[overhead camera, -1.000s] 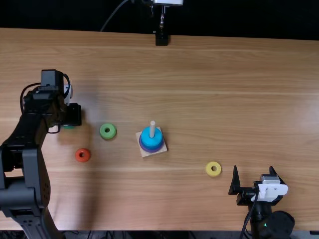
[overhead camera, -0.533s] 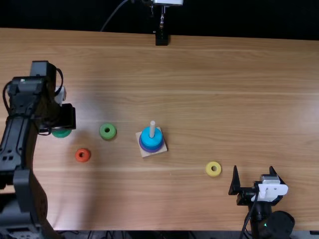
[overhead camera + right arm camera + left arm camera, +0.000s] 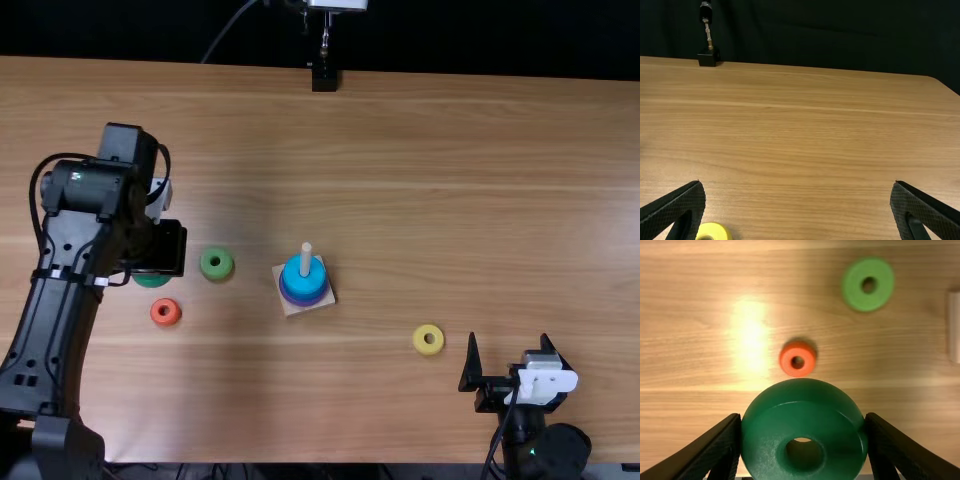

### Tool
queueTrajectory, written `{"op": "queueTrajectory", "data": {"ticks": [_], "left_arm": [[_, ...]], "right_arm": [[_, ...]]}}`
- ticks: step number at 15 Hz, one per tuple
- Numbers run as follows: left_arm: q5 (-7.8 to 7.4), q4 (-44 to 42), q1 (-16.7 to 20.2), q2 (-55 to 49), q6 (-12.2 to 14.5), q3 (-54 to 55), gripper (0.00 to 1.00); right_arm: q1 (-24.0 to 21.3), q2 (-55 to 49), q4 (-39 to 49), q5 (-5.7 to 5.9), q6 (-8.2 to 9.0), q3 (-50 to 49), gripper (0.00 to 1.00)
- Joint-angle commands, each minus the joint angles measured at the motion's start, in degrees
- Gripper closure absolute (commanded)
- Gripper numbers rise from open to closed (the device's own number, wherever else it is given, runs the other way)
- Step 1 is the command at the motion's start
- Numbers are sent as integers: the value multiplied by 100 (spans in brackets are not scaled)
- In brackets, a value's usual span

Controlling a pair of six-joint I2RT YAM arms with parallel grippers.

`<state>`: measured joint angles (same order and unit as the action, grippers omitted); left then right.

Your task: Build the Hanoi tower: stack the rings onto the peg from bottom to top in this color order: purple, dark blue, light blue, dark green, light green, yellow, orange.

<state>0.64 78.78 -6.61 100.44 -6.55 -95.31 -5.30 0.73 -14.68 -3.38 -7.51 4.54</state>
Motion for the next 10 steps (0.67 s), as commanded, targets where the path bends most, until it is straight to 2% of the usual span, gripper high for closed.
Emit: {"op": "queueTrajectory", "data": {"ticks": [1, 3, 6, 10], "left_arm": [[-12, 53, -191, -192, -242, -383, 100], [-12, 63, -517, -183, -379, -612, 100], [-22, 42, -982, -174, -790, -858, 100], [-12, -42, -1580, 37, -1212, -1280, 100]], "right_arm": [[-41, -73, -426, -31, 2, -366, 0], [-41, -73, -426, -31, 2, -366, 0], [-41, -73, -426, -31, 2, -366, 0], [-41, -73, -426, -31, 2, -366, 0]]}}
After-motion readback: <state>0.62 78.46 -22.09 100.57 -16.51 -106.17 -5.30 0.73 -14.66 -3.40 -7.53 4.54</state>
